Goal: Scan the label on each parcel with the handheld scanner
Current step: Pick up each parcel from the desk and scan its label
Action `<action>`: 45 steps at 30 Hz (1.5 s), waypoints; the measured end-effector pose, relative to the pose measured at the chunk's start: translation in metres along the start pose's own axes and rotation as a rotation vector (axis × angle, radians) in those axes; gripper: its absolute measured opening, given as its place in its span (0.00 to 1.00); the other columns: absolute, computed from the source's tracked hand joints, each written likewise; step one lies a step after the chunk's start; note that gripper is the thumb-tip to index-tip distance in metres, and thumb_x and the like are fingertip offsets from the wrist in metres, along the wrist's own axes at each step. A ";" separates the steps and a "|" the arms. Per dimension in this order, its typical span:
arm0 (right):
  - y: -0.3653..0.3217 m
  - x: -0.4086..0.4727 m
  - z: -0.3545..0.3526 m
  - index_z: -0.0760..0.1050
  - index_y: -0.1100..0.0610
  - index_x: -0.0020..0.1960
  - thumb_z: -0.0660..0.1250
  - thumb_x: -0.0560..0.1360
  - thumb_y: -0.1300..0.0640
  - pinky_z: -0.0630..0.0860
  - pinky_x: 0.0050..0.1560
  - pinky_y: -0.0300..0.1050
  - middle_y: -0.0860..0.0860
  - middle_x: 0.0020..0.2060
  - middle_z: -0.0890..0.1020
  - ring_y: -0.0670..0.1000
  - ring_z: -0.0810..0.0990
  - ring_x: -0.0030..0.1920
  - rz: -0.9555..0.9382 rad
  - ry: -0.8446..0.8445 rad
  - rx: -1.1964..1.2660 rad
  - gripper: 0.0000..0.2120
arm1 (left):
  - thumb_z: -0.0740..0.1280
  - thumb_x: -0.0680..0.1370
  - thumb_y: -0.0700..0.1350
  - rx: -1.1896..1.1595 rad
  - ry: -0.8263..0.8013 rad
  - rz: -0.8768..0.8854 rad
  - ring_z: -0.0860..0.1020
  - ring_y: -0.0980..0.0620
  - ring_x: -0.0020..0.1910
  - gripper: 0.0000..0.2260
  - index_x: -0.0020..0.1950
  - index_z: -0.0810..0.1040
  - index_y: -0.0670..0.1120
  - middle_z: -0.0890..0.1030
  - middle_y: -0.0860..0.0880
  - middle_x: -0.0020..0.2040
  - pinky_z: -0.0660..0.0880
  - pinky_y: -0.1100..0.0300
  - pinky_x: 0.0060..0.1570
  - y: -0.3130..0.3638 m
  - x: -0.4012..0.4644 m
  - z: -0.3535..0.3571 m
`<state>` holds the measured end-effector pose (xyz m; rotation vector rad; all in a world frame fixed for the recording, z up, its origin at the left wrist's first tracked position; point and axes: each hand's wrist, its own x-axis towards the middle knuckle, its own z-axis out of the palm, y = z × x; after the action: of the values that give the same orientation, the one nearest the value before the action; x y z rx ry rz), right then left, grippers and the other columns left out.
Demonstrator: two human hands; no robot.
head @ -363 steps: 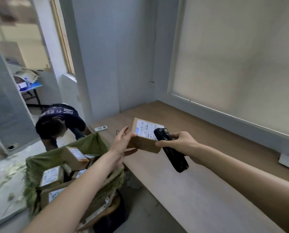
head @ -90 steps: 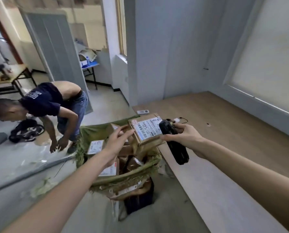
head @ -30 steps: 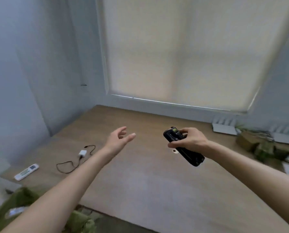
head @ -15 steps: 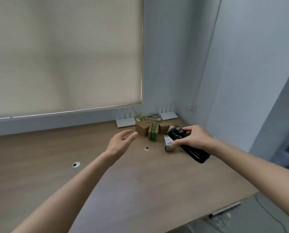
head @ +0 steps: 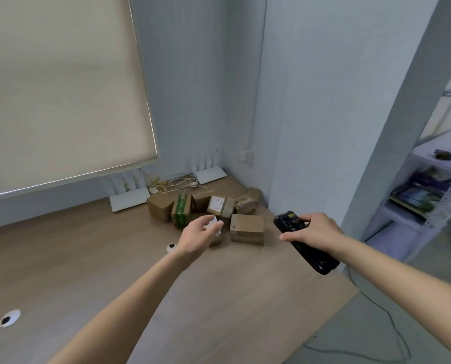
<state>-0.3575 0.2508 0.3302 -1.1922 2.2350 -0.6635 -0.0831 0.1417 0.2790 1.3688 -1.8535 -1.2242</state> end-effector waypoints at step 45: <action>0.111 0.447 0.149 0.70 0.56 0.74 0.80 0.70 0.45 0.78 0.58 0.51 0.53 0.60 0.81 0.54 0.81 0.59 0.223 -0.310 0.413 0.38 | 0.65 0.81 0.58 -0.349 0.157 -0.626 0.75 0.46 0.59 0.19 0.63 0.70 0.47 0.74 0.50 0.55 0.76 0.49 0.56 -0.155 0.396 0.199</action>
<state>-0.5430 -0.1011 0.0544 -0.7688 1.8237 -0.7469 -0.3137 -0.1689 0.0124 1.8334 -1.0581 -1.5855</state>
